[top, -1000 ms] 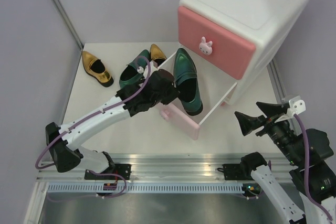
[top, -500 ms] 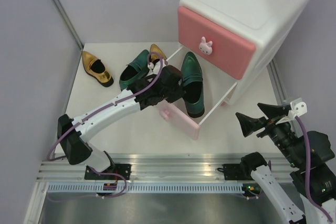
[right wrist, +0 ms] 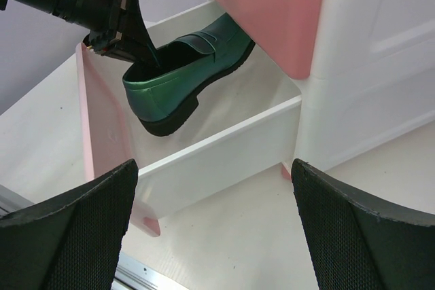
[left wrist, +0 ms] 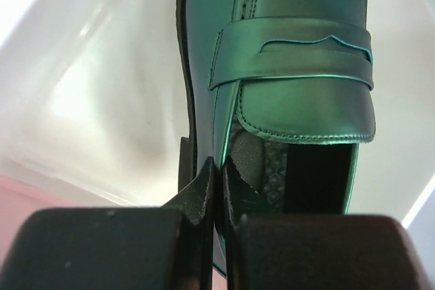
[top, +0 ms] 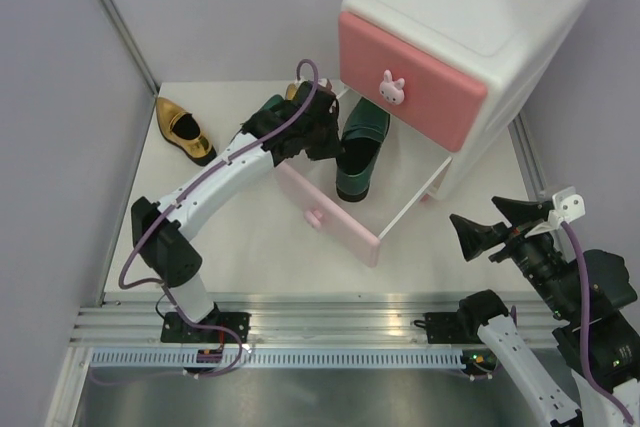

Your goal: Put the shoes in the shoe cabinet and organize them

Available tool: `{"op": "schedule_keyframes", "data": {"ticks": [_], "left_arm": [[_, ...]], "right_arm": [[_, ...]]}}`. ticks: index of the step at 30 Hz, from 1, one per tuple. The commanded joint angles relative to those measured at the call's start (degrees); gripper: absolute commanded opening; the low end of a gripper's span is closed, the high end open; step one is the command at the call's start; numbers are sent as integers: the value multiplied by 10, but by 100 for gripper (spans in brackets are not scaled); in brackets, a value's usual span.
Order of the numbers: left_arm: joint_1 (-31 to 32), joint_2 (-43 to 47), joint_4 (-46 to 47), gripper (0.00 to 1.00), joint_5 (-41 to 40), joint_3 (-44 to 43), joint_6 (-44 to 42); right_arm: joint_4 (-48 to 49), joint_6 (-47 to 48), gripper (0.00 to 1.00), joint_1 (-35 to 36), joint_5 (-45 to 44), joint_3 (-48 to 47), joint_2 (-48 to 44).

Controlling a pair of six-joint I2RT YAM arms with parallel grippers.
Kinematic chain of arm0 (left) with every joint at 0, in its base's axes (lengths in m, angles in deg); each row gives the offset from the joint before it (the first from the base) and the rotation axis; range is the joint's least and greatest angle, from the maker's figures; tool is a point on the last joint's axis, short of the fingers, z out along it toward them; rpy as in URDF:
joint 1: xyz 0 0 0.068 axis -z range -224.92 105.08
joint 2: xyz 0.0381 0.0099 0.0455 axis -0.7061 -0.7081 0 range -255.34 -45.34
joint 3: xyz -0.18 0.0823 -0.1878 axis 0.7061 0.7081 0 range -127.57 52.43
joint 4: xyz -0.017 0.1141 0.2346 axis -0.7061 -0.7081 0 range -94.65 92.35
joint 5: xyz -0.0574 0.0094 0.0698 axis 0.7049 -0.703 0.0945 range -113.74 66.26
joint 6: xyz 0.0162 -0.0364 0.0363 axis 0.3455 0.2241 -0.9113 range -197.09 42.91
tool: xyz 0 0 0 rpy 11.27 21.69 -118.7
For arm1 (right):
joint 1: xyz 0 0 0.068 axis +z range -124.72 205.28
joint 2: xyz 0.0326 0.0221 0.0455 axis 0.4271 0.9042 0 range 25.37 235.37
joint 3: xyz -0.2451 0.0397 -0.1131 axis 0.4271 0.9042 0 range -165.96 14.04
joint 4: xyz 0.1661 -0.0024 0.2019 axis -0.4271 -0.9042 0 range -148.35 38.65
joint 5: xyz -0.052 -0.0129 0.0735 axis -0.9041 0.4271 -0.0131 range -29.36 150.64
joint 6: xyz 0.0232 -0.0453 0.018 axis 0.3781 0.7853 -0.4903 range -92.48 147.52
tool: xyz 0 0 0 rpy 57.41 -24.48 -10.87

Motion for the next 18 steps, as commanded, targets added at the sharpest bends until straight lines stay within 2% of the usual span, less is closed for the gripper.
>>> {"op": "schedule_keyframes", "data": {"ticks": [1,10,18], "left_arm": [[-24,-3,19,2,72,-54,-141],[-83,-16,16,2,93,-61,-286],[-107,-66,18,2,123,-85,-333]], "right_arm": [[-2,11,98,0,-15,-12,11],[3,14,98,1,-24,-18,26],[11,19,98,0,-28,-19,42]]}}
